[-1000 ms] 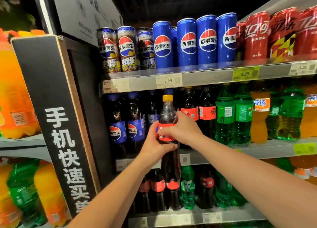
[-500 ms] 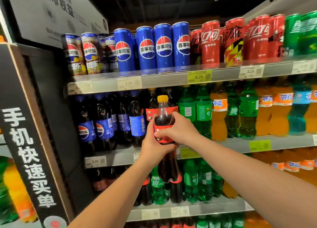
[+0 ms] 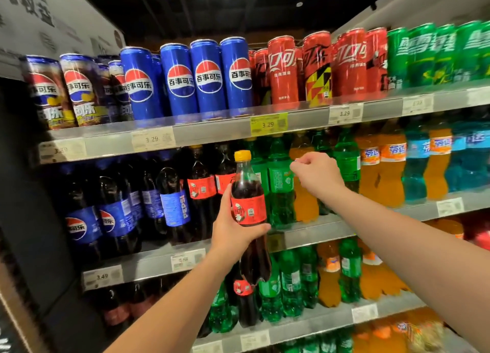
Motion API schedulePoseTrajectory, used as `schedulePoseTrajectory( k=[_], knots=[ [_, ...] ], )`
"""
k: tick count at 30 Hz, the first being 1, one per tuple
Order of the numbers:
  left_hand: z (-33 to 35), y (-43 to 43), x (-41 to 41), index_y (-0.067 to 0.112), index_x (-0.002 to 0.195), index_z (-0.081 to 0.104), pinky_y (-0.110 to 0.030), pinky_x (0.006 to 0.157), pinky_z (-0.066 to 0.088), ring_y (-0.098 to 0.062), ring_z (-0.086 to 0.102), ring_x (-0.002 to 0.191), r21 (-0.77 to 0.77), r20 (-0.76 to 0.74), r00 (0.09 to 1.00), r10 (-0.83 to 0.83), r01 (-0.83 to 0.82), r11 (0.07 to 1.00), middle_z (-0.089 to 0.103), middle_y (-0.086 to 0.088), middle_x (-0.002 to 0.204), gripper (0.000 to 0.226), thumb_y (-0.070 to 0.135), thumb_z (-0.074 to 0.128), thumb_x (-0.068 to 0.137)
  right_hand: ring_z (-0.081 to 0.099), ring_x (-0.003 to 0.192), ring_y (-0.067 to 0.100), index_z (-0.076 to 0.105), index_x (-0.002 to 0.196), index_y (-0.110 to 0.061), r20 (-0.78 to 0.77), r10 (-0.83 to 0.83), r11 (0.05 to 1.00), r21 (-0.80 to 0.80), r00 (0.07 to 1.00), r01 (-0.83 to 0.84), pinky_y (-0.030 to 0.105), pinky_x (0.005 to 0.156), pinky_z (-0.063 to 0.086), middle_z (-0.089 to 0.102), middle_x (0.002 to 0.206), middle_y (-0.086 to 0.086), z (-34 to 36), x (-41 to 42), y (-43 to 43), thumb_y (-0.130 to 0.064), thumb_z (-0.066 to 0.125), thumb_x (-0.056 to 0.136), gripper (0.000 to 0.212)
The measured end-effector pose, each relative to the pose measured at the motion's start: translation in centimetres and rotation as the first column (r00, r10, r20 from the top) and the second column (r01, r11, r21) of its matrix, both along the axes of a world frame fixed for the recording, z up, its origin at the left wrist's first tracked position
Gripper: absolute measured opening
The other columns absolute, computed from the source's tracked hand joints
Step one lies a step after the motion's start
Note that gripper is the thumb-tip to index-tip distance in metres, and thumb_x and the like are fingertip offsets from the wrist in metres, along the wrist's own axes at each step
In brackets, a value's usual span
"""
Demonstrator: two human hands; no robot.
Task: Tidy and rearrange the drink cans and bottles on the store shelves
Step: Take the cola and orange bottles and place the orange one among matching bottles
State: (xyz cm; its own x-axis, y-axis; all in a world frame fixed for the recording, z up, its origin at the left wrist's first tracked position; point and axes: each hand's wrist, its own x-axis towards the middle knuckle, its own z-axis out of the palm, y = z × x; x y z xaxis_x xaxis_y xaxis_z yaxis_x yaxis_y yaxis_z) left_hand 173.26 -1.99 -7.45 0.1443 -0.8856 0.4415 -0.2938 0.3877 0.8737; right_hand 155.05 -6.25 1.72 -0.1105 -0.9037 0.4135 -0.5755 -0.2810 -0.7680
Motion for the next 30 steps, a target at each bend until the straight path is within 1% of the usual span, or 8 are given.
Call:
schedulePoseTrajectory(
  k=[2,5,10,14,18,23,27,30],
  knots=[
    [-0.1,-0.3,0.0,0.043,0.144,0.022,-0.032,0.097,0.049,-0.003,0.064,0.103,0.0,0.015,1.0,-0.014,0.014,1.0,0.063,0.016,0.118,0.115,0.015,0.09,0.055,0.059,0.087,0.022,0.064,0.092,-0.02,0.033,-0.06,0.998,-0.011,0.998,0.06,0.033,0.077,0.048,0.065,0.094,0.003,0.1,-1.2,-0.9,-0.031,0.058,0.085,0.014],
    [-0.1,-0.5,-0.2,0.042,0.146,0.02,-0.025,0.091,0.051,0.0,0.063,0.101,0.009,0.016,1.0,-0.02,0.02,1.0,0.062,0.016,0.118,0.116,0.013,0.089,0.057,0.058,0.093,0.023,0.061,0.114,-0.017,0.039,-0.064,0.998,-0.005,0.997,0.064,0.035,0.081,0.05,0.064,0.105,0.004,0.7,-2.0,-2.5,-0.029,0.06,0.086,0.031],
    [-0.4,-1.4,-1.0,0.044,0.144,0.021,-0.034,0.094,0.052,-0.003,0.065,0.101,0.019,0.024,0.998,0.055,-0.055,0.998,0.063,0.013,0.118,0.116,0.017,0.091,0.056,0.055,0.114,0.028,0.041,0.142,-0.011,0.007,-0.015,0.999,-0.044,1.0,0.015,0.037,0.086,0.045,0.052,0.136,0.01,1.7,-2.5,-5.3,-0.033,0.061,0.089,0.061],
    [-0.8,-1.9,-1.4,0.048,0.142,0.022,-0.038,0.093,0.053,-0.007,0.065,0.101,0.026,0.002,0.993,0.116,-0.116,0.993,0.063,0.011,0.118,0.117,0.022,0.091,0.052,0.053,0.116,0.032,0.039,0.14,-0.007,-0.064,-0.001,1.0,-0.022,0.998,0.0,0.038,0.084,0.045,0.053,0.133,0.013,2.2,-2.4,-7.0,-0.043,0.064,0.086,0.069],
    [-1.2,-1.9,-1.9,0.049,0.142,0.022,-0.037,0.093,0.054,-0.005,0.065,0.102,0.019,0.0,0.984,0.179,-0.179,0.984,0.062,0.012,0.121,0.118,0.024,0.092,0.051,0.056,0.107,0.032,0.047,0.128,-0.006,-0.085,-0.04,0.999,0.0,0.996,0.04,0.041,0.08,0.049,0.056,0.123,0.013,2.2,-2.4,-8.3,-0.051,0.068,0.08,0.069],
    [-1.6,-1.7,-2.3,0.053,0.14,0.023,-0.037,0.093,0.053,-0.003,0.064,0.102,0.013,0.014,0.973,0.23,-0.23,0.973,0.062,0.016,0.118,0.117,0.023,0.092,0.049,0.056,0.089,0.028,0.053,0.114,-0.005,-0.153,-0.051,0.998,0.023,0.987,0.055,0.037,0.069,0.047,0.057,0.11,0.013,2.3,-2.5,-9.1,-0.05,0.072,0.076,0.062],
    [-1.3,-1.8,-2.4,0.048,0.141,0.025,-0.035,0.09,0.055,-0.003,0.065,0.099,0.007,0.02,0.97,0.242,-0.243,0.97,0.064,0.014,0.116,0.115,0.021,0.091,0.051,0.059,0.098,0.033,0.054,0.109,-0.008,-0.106,-0.029,0.998,0.058,0.994,0.035,0.039,0.077,0.051,0.057,0.117,0.016,2.2,-3.0,-9.5,-0.05,0.072,0.072,0.058],
    [-1.0,-1.8,-2.6,0.045,0.143,0.023,-0.025,0.088,0.054,0.0,0.064,0.098,0.012,0.0,0.967,0.256,-0.255,0.967,0.062,0.015,0.117,0.115,0.019,0.091,0.054,0.057,0.105,0.034,0.05,0.114,-0.009,-0.068,0.005,0.998,0.07,0.998,0.0,0.043,0.082,0.052,0.057,0.118,0.015,1.8,-3.2,-9.2,-0.05,0.072,0.072,0.062]
  ],
)
